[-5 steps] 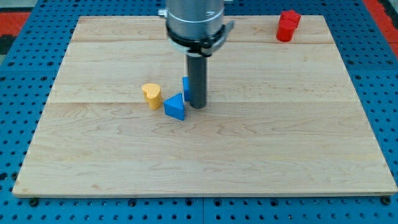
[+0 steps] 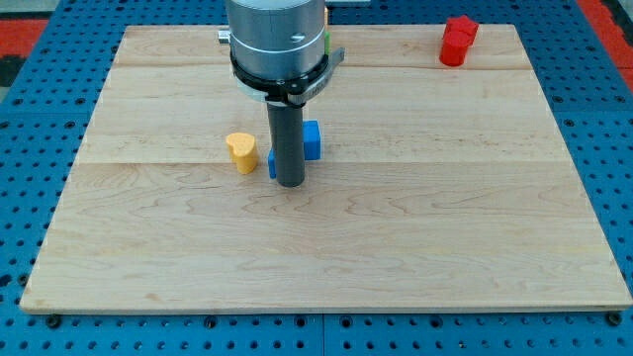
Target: Push the blue triangle closer to the blue cube
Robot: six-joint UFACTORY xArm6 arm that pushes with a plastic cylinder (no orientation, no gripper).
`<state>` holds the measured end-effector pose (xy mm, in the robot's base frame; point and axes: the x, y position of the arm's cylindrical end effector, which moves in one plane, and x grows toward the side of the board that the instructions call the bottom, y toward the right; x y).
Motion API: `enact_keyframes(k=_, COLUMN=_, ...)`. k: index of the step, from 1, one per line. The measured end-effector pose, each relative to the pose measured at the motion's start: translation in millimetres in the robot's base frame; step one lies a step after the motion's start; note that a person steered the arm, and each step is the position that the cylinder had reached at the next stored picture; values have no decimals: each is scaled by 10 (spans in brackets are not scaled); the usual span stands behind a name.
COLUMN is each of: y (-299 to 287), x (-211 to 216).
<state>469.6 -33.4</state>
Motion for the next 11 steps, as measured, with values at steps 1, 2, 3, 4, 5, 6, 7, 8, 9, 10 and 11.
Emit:
enact_keyframes(k=1, y=-86, x=0)
enact_keyframes(k=2, y=-176, x=0)
enact_keyframes(k=3, y=-268, x=0)
enact_keyframes(k=4, y=-324, x=0)
enact_keyframes(k=5, y=-326, x=0)
enact_keyframes(k=6, y=-326, x=1)
enact_keyframes(k=7, y=-326, x=1)
enact_keyframes(k=8, y=-469, x=-27)
enact_keyframes(k=9, y=-550, x=-48)
enact_keyframes(k=10, y=-253, x=-48)
enact_keyframes(k=11, y=-276, x=-212)
